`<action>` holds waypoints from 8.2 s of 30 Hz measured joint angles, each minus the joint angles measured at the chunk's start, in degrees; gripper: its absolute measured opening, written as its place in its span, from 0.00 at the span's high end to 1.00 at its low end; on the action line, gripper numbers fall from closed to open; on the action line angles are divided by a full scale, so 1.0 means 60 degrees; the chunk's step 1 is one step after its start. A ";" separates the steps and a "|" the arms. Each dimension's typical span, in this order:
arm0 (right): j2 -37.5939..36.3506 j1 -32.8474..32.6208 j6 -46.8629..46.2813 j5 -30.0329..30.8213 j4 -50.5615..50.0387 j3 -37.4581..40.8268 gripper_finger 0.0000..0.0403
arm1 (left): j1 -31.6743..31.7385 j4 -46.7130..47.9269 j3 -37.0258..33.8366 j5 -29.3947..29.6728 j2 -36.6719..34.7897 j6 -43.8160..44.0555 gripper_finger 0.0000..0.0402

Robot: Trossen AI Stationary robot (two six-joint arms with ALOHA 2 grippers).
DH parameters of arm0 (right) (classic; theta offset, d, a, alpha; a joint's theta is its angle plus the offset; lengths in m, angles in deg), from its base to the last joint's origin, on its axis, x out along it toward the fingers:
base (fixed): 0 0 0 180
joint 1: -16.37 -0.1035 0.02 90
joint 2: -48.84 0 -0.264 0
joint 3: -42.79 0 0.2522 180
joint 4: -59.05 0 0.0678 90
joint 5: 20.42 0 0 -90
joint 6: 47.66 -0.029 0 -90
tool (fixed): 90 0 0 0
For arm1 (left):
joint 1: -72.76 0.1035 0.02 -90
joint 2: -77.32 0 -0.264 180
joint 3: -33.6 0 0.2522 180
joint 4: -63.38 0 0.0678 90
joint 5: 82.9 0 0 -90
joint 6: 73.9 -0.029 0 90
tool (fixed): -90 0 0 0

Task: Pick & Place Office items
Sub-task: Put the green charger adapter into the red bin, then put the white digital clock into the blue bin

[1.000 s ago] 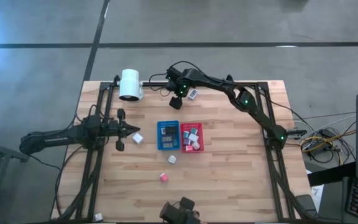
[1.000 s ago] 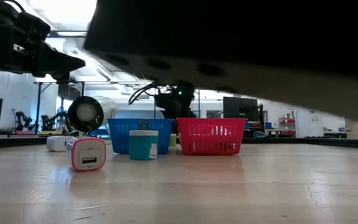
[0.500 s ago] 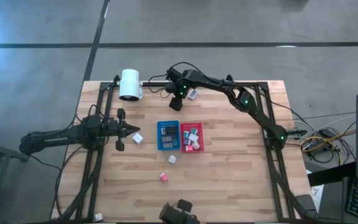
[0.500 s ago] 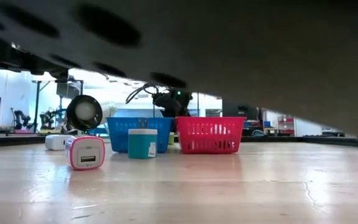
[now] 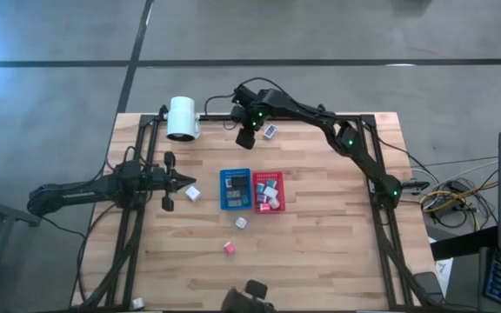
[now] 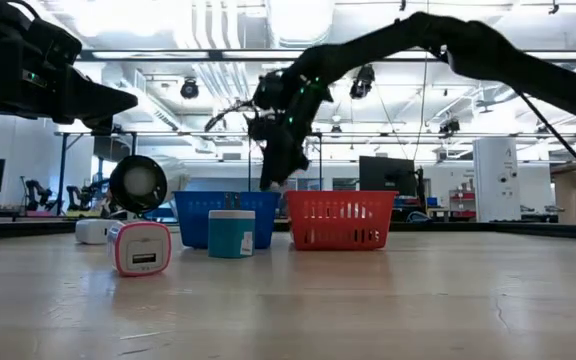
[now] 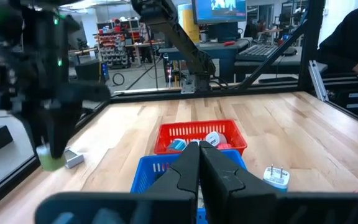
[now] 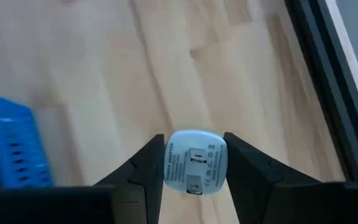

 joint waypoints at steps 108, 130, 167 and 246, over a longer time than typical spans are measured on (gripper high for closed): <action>-2.2180 -0.1869 -0.0770 -0.0108 1.3833 2.2416 0.68 | 0.0001 -0.0154 -0.0001 0.0036 0.0000 0.0859 0.97; -2.1516 -0.1872 -0.1504 -0.0094 1.4708 2.2097 0.68 | 0.0004 -0.0150 -0.0001 0.0069 0.0000 0.1057 0.97; -0.8943 -0.4078 -0.0390 0.2586 0.6650 1.2354 0.68 | 0.0004 -0.0455 -0.0001 0.0356 0.0000 0.0674 0.97; -2.1160 -0.4765 -0.0461 0.2118 1.3030 2.0474 0.98 | 0.0000 -0.0744 -0.0001 0.0692 0.0120 -0.0117 0.97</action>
